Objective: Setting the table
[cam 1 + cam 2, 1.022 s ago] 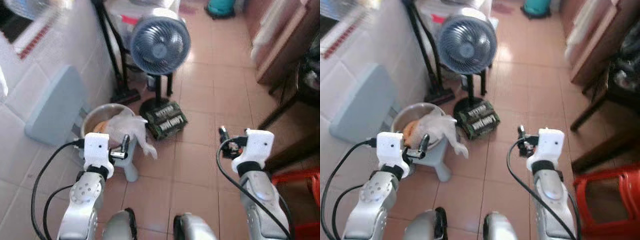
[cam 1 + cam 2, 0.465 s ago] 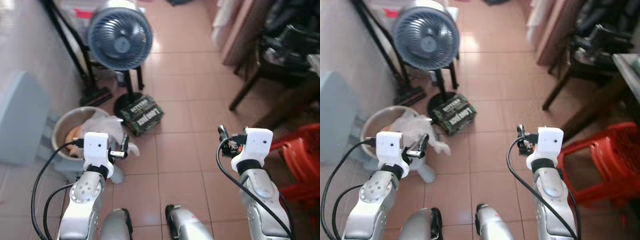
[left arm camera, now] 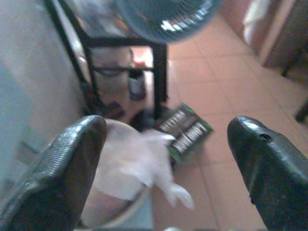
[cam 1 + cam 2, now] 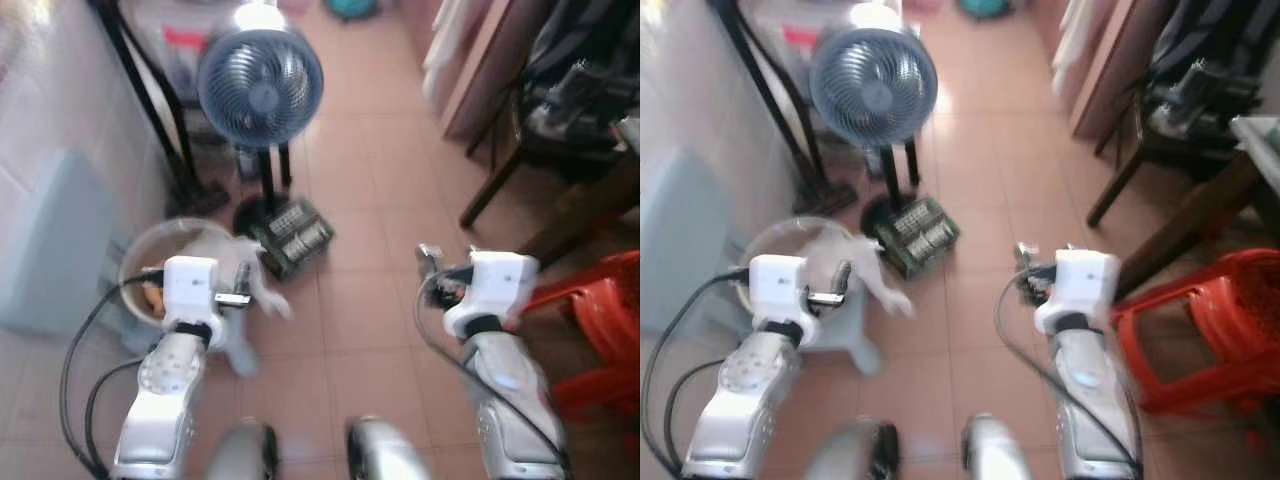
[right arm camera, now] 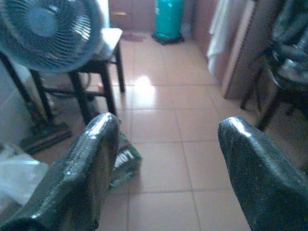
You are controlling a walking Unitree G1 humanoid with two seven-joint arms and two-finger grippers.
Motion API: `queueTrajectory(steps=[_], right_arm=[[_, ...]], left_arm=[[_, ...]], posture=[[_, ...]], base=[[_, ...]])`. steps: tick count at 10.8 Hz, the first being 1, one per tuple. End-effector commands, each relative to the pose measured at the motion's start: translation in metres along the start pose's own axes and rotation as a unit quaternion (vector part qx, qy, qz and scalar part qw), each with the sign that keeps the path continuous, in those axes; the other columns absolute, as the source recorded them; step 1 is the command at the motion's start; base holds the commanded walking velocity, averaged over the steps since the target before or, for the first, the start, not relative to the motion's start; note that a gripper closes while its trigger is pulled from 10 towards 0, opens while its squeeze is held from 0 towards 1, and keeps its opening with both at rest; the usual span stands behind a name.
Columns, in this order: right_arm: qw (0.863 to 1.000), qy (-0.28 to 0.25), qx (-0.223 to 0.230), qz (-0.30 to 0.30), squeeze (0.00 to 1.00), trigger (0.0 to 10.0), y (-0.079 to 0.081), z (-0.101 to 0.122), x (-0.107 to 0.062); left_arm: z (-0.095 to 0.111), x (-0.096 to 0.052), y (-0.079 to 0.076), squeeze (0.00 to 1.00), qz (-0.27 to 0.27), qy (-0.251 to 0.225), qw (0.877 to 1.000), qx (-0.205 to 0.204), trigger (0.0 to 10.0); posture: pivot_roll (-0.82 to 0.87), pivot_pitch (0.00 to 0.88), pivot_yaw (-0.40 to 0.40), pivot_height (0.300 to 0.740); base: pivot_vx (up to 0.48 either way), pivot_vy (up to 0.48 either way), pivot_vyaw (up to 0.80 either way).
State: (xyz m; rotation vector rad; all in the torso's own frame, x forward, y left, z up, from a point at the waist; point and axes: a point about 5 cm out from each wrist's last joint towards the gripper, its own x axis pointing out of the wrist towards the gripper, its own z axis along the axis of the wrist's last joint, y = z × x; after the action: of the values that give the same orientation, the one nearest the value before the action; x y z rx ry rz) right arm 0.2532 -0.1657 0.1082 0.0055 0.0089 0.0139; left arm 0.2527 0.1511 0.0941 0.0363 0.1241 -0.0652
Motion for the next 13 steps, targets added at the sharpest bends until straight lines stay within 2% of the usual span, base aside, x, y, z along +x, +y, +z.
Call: queueTrajectory(steps=[1,4,7,9,13], right_arm=[[1.000,0.007,-0.014,-0.013,0.00,10.0,-0.009,-0.006,0.000],[1.000,0.013,-0.018,-0.015,0.00,10.0,-0.011,-0.013,0.002],[1.000,-0.001,-0.023,-0.003,0.00,10.0,-0.005,-0.008,0.010],[1.000,-0.017,-0.025,-0.003,0.00,10.0,-0.006,-0.002,0.018],[1.000,-0.011,-0.027,-0.004,0.00,10.0,-0.006,-0.007,0.010]], left_arm=[[-0.003,0.000,-0.003,0.00,-0.002,0.001,1.000,0.003,10.0],[-0.010,0.003,-0.008,0.00,-0.018,0.005,1.000,0.003,10.0],[-0.008,0.009,-0.007,0.00,-0.016,0.001,1.000,0.002,10.0],[-0.002,0.017,-0.005,0.00,-0.017,-0.014,1.000,0.007,10.0],[0.000,0.016,-0.003,0.00,0.000,-0.035,0.999,0.013,10.0]], posture=[[-0.03,0.085,0.016,0.740],[-0.03,0.056,0.024,0.740],[-0.05,0.056,0.033,0.740],[-0.05,0.059,0.039,0.740],[-0.06,0.089,0.032,0.740]], base=[[0.000,0.000,0.00],[0.000,0.000,0.00],[0.000,0.000,-0.80],[0.000,0.326,-0.80],[0.000,0.000,-0.80]])
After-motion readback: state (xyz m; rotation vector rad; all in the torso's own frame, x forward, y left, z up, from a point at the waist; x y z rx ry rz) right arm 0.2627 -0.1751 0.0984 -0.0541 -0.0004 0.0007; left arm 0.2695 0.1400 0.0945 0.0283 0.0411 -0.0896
